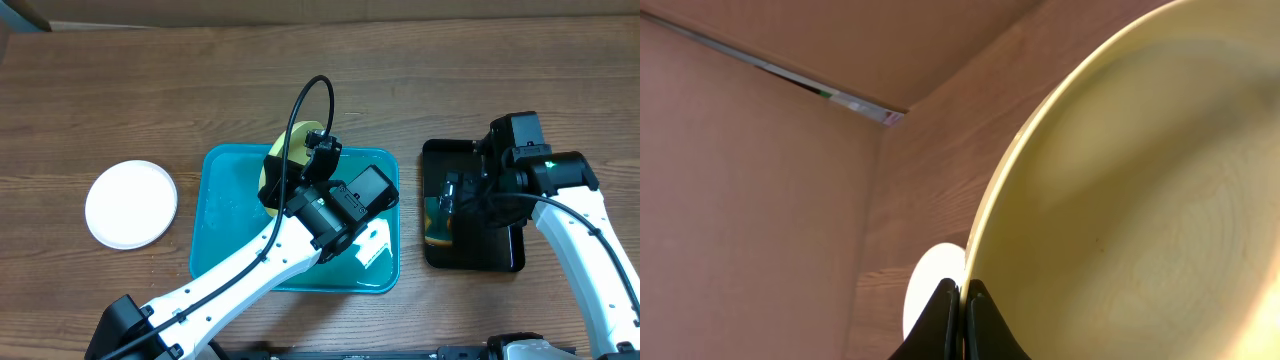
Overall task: Clean dirty plates on tray and stack at the side
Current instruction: 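Lift the yellowish plate off the teal tray with the left gripper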
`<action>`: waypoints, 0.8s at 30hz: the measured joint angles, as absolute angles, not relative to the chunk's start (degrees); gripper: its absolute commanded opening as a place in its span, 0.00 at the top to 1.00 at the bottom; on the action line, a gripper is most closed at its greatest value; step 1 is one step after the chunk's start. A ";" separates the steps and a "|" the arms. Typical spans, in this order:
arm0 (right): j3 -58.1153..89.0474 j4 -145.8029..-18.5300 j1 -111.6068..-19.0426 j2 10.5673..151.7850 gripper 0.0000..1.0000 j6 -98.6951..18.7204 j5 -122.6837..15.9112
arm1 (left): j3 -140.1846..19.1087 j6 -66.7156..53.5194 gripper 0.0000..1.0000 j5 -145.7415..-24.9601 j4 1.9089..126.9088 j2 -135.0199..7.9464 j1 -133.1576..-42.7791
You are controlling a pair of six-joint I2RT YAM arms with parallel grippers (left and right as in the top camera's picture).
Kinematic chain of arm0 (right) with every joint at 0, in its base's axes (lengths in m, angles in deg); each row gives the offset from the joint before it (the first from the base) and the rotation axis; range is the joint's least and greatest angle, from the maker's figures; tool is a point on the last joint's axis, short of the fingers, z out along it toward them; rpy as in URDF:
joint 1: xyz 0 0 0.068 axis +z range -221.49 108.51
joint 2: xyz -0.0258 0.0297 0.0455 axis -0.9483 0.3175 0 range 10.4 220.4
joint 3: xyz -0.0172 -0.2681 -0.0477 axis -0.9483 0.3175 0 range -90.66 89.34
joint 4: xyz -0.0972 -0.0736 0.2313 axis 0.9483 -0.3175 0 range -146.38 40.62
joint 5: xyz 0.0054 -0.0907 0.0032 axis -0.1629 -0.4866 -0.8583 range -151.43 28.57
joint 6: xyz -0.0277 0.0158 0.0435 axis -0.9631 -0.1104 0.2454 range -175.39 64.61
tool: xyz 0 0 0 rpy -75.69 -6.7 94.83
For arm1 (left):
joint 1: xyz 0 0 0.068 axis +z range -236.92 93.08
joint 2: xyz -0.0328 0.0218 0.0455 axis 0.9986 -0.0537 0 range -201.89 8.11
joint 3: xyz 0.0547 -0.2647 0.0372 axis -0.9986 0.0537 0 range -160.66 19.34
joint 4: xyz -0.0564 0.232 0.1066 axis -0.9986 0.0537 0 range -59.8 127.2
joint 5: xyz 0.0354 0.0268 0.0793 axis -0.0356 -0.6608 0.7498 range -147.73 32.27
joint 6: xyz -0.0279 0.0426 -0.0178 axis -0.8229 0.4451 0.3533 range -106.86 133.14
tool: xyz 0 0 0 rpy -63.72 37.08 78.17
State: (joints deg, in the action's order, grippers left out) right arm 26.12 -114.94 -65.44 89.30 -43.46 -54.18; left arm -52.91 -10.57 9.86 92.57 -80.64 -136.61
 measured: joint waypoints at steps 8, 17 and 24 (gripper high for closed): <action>26.12 -114.94 -65.44 89.30 0.00 -43.44 -54.21 | -52.91 -10.57 0.96 10.32 92.57 -80.64 -136.61; 26.12 -114.98 -65.44 89.30 0.00 -43.44 -54.23 | -52.91 -10.57 0.96 10.67 92.62 -80.64 -136.61; 26.12 -114.96 -65.44 89.30 0.00 -43.44 -54.21 | -52.91 -10.57 0.96 7.04 96.22 -80.64 -132.22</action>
